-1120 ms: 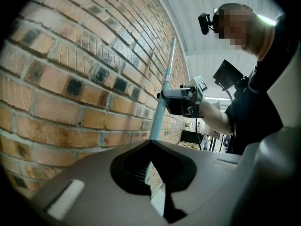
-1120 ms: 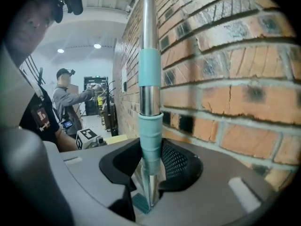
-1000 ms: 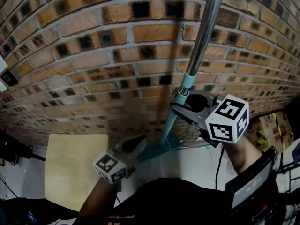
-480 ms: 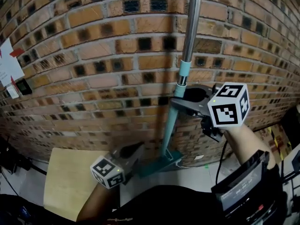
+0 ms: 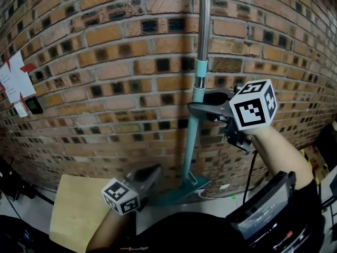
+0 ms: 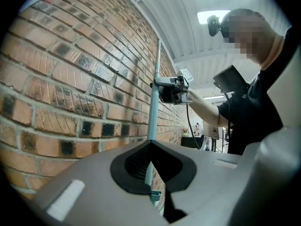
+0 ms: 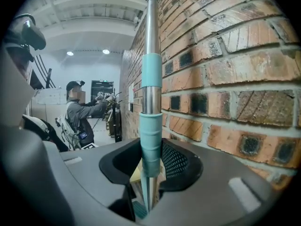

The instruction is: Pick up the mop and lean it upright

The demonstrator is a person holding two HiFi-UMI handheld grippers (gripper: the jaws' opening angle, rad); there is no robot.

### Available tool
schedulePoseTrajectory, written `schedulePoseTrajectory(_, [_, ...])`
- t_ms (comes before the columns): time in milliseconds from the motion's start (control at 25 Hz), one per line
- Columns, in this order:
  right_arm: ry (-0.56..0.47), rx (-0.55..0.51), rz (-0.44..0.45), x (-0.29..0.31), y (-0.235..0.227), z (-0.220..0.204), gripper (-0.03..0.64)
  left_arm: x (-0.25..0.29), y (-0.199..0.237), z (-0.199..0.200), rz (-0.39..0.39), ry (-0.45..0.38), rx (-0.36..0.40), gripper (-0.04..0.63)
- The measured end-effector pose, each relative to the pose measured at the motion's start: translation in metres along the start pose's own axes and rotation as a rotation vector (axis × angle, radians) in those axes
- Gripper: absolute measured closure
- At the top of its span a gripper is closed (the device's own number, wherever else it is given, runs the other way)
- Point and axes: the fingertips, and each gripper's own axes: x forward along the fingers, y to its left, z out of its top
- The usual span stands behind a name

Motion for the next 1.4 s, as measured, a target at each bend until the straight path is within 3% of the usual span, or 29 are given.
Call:
schedulePoseTrajectory(560, [-0.002, 0.004, -0.013, 0.008, -0.009, 0.002, 0.476, -0.001, 0.002, 0.000, 0.003, -0.006, -0.030, 0.595])
schedulePoseTrajectory(800, [-0.001, 0.004, -0.012, 0.009, -0.010, 0.000, 0.475, -0.003, -0.002, 0.001, -0.020, -0.004, -0.008, 0.595])
schedulePoseTrajectory(1000, [-0.001, 0.007, -0.014, 0.009, -0.012, -0.001, 0.474, -0.001, -0.002, 0.002, -0.041, -0.014, -0.045, 0.595])
schedulePoseTrajectory(1400, [0.007, 0.007, -0.010, 0.013, -0.011, -0.003, 0.474, 0.005, 0.004, -0.008, -0.019, 0.016, -0.054, 0.595])
